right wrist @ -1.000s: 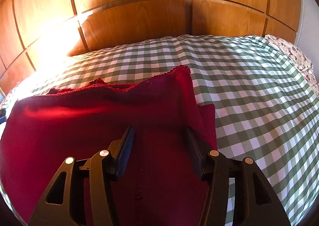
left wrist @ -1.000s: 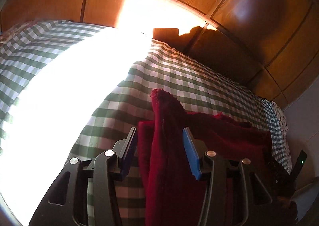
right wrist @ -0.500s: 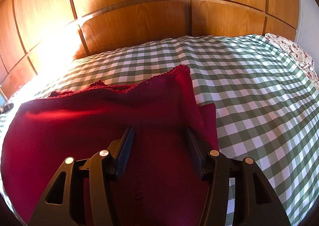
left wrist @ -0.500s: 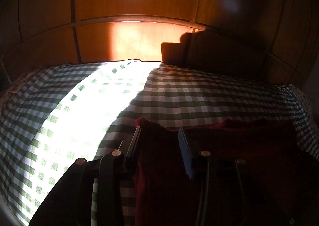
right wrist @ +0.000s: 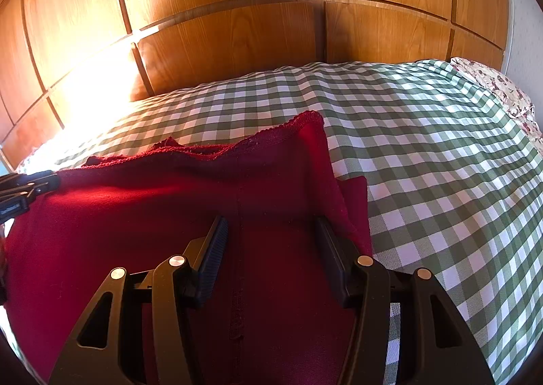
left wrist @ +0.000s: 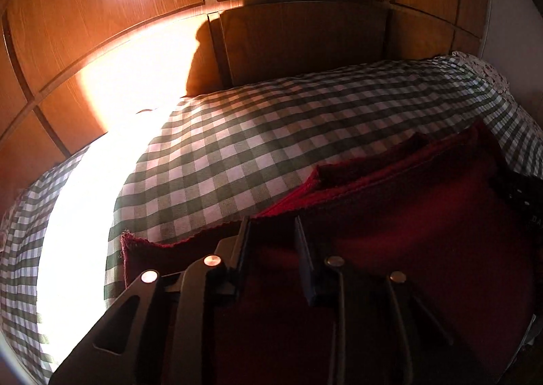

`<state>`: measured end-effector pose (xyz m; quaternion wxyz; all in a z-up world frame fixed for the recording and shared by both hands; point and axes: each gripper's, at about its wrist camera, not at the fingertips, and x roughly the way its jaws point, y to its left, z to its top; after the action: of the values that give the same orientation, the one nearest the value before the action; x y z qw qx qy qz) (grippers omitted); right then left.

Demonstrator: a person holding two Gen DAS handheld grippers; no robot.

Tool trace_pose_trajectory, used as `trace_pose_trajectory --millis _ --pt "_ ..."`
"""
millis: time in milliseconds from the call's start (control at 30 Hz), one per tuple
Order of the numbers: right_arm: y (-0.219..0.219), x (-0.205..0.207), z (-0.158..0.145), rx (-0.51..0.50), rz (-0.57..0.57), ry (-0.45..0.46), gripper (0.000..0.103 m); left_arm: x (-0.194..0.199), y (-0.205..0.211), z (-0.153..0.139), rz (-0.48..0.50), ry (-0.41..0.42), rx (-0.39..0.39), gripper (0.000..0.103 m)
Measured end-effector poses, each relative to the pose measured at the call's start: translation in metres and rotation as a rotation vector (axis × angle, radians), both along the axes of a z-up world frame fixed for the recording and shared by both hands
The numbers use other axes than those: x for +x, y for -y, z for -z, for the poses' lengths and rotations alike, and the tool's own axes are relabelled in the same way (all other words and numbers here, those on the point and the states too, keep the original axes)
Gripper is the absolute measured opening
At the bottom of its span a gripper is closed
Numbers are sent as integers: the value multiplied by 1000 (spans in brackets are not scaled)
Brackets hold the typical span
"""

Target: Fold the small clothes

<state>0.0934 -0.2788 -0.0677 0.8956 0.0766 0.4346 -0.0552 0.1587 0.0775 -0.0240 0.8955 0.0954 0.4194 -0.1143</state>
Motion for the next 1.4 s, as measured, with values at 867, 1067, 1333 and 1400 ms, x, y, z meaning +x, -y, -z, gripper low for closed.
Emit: trace_pose_trajectory --millis 867,1067,1333,1400 --pt "-1 0 0 -5 2 3 53 10 4 -2 -78 48 -9 0" --pt "0 0 0 -6 1 2 53 38 -10 30 -196 -66 -34 0" --pt "3 3 -5 -10 -14 -30 53 9 -29 0 -240 -10 -111 27" --pt "-1 6 -13 -37 -30 -42 53 -8 -36 -11 -243 33 -130 36"
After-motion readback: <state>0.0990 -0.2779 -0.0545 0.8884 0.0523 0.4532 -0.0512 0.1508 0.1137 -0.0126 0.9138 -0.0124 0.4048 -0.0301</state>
